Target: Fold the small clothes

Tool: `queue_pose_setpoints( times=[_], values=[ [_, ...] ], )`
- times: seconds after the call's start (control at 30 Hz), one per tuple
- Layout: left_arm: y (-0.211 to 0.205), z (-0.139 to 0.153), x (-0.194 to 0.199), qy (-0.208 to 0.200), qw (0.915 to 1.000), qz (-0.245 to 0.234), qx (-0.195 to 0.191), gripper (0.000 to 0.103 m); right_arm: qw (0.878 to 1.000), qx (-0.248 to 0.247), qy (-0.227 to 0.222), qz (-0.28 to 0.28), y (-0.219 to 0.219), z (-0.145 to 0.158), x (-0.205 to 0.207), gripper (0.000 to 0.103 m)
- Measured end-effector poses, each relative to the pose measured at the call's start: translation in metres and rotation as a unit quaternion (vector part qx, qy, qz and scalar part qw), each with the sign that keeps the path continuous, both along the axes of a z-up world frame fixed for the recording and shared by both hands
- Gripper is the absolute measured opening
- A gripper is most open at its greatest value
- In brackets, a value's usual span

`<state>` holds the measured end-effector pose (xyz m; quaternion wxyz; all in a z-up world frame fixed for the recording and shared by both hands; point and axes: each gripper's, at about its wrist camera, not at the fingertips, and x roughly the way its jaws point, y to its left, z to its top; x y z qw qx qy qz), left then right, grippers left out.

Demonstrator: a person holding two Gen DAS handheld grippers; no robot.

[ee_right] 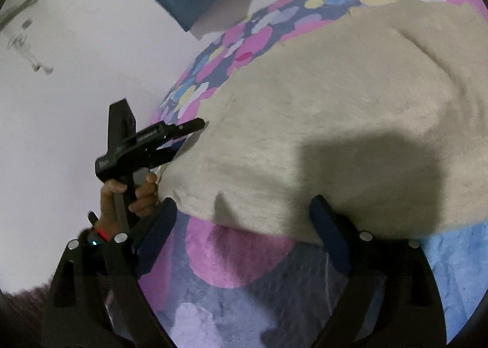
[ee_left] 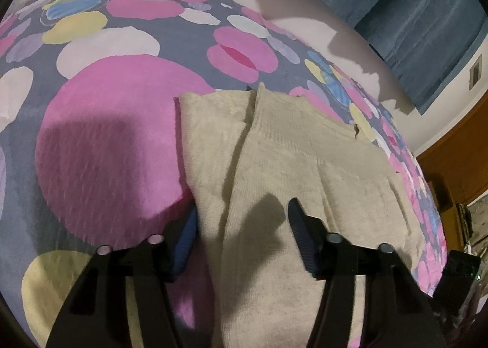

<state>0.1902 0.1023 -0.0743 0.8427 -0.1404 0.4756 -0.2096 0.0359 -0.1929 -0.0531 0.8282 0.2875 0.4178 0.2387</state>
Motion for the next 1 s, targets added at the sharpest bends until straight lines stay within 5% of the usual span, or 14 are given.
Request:
queue_pose_setpoints(
  times=[0.13, 0.3, 0.47, 0.5, 0.53, 0.6, 1.0],
  values=[
    [0.002, -0.002, 0.006, 0.013, 0.9999, 0.009, 0.001, 0.025, 1.0, 0.016, -0.002, -0.002, -0.004, -0.001, -0.002, 0.092],
    [0.014, -0.007, 0.019, 0.046, 0.9973, 0.035, -0.047, 0.025, 1.0, 0.015, -0.004, -0.002, -0.004, -0.001, -0.007, 0.092],
    [0.011, -0.011, 0.022, 0.042, 0.9961, 0.023, -0.073, 0.036, 1.0, 0.018, -0.003, -0.002, -0.005, -0.001, -0.008, 0.092],
    [0.009, -0.01, 0.022, 0.038, 0.9969, 0.02, -0.066, 0.034, 1.0, 0.018, -0.004, -0.002, -0.005, -0.001, -0.008, 0.092],
    [0.005, -0.008, 0.021, 0.034, 0.9979, 0.015, -0.054, 0.017, 1.0, 0.018, -0.003, -0.002, -0.005, -0.001, -0.008, 0.092],
    [0.001, -0.009, 0.022, 0.05, 0.9973, 0.006, -0.053, 0.012, 1.0, 0.019, -0.005, -0.003, -0.005, 0.0, -0.008, 0.092],
    [-0.07, 0.091, 0.005, -0.015, 0.9998, -0.015, 0.002, 0.011, 0.999, 0.031, 0.01, 0.002, -0.024, 0.011, -0.022, 0.092]
  ],
)
